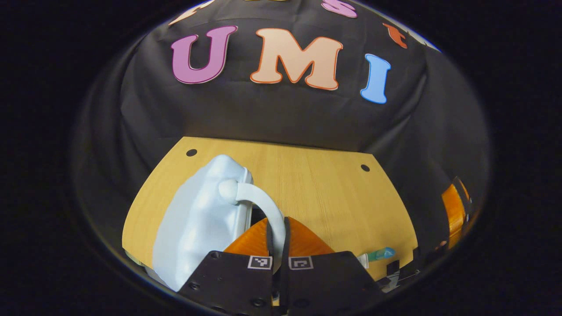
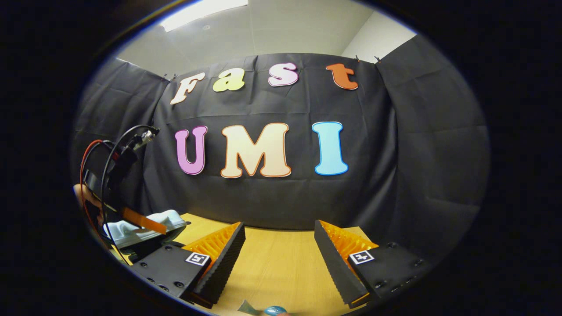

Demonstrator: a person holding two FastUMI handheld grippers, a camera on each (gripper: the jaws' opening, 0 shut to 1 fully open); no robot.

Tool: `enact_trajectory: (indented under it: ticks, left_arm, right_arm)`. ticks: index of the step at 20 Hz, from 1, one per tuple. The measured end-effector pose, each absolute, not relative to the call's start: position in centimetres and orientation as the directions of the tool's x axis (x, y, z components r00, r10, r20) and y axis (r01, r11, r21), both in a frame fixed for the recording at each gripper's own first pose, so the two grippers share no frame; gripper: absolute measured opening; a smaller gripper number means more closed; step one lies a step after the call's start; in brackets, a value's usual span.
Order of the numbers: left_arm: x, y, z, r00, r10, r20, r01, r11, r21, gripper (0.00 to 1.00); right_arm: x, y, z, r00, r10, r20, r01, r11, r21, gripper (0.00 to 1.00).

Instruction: First open the suitcase, pack the skin care products into it, and then close the suitcase.

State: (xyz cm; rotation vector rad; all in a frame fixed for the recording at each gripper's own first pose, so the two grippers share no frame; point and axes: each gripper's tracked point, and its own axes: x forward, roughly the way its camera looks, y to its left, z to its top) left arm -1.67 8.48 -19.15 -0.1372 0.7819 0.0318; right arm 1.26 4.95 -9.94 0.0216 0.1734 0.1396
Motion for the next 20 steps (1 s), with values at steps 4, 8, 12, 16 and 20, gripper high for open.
enact_trajectory:
  ticks: [4, 8, 12, 16, 20]
  left_arm:
    - [-1.5, 14.4, -16.2, 0.723, 0.039, -0.689, -0.067, 0.998, -0.014, 0.00]
    - [-1.4, 20.4, -14.2, 0.746, 0.054, -0.664, -0.101, 0.994, -0.033, 0.00]
    - [-1.8, 27.4, -13.4, 0.757, 0.134, -0.639, -0.150, 0.988, 0.030, 0.00]
    - [-2.7, 34.2, -14.1, 0.745, 0.220, -0.630, -0.224, 0.972, 0.075, 0.00]
    - [-3.6, 39.5, -15.4, 0.724, 0.260, -0.639, -0.284, 0.956, 0.068, 0.00]
  right_arm:
    - [1.4, 7.7, -10.3, 0.972, 0.157, -0.173, -0.150, 0.987, 0.051, 0.99]
    - [1.8, 10.4, -10.9, 0.975, 0.139, -0.171, -0.127, 0.989, 0.079, 0.99]
    - [2.2, 12.6, -11.0, 0.980, 0.103, -0.171, -0.086, 0.991, 0.100, 0.99]
    - [2.2, 13.9, -10.7, 0.984, 0.074, -0.161, -0.057, 0.993, 0.108, 0.99]
    - [2.0, 13.9, -10.5, 0.986, 0.039, -0.159, -0.020, 0.993, 0.118, 0.99]
